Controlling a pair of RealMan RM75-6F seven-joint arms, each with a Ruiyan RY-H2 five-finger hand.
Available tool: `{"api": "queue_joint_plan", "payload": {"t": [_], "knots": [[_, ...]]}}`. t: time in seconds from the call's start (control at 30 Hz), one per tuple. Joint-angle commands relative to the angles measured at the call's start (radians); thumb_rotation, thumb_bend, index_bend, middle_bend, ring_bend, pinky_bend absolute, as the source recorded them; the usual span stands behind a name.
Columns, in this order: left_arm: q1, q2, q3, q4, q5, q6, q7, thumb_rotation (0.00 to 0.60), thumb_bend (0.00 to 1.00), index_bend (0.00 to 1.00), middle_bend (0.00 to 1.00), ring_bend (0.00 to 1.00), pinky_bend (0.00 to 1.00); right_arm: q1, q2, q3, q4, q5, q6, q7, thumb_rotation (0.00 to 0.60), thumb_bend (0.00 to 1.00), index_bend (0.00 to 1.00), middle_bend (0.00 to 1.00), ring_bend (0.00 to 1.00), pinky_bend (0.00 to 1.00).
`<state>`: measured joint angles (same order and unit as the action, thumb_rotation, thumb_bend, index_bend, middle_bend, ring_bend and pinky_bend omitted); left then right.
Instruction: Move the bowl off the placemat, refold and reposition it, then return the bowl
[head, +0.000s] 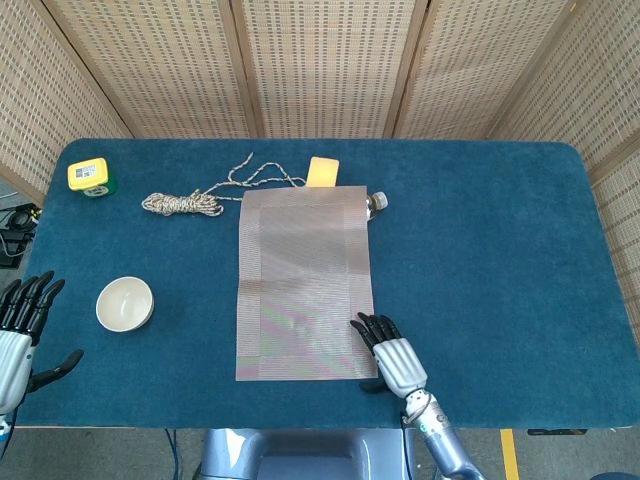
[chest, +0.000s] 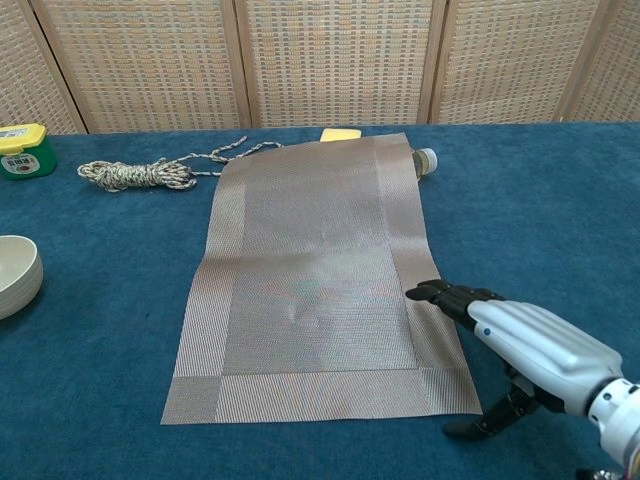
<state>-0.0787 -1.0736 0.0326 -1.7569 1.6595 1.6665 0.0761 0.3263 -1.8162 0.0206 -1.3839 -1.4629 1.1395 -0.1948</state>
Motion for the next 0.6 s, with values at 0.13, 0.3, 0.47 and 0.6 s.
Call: {"api": "queue_joint_plan", "payload": {"t": [0.13, 0.3, 0.47, 0.6], "knots": [[0.000, -0.002, -0.003, 0.001, 0.002, -0.012, 0.003, 0.600, 0.20, 0.00, 0.00, 0.00, 0.00, 0.005, -0.029, 0.004, 0.039, 0.003, 0.004, -0.006, 0.600, 0.18, 0.00, 0.00, 0.00, 0.00], [0.001, -0.003, -0.007, 0.002, 0.001, -0.022, 0.003, 0.600, 0.20, 0.00, 0.00, 0.00, 0.00, 0.009, -0.072, 0.004, 0.106, -0.047, 0.057, 0.032, 0.600, 0.36, 0.00, 0.00, 0.00, 0.00], [0.002, -0.004, -0.008, 0.002, 0.008, -0.026, -0.006, 0.600, 0.20, 0.00, 0.00, 0.00, 0.00, 0.011, -0.097, 0.000, 0.159, -0.101, 0.116, 0.111, 0.600, 0.51, 0.01, 0.00, 0.00, 0.00], [0.004, -0.004, -0.010, 0.004, 0.014, -0.023, -0.017, 0.600, 0.20, 0.00, 0.00, 0.00, 0.00, 0.011, -0.107, -0.005, 0.183, -0.131, 0.153, 0.175, 0.600, 0.54, 0.03, 0.00, 0.00, 0.00]]}}
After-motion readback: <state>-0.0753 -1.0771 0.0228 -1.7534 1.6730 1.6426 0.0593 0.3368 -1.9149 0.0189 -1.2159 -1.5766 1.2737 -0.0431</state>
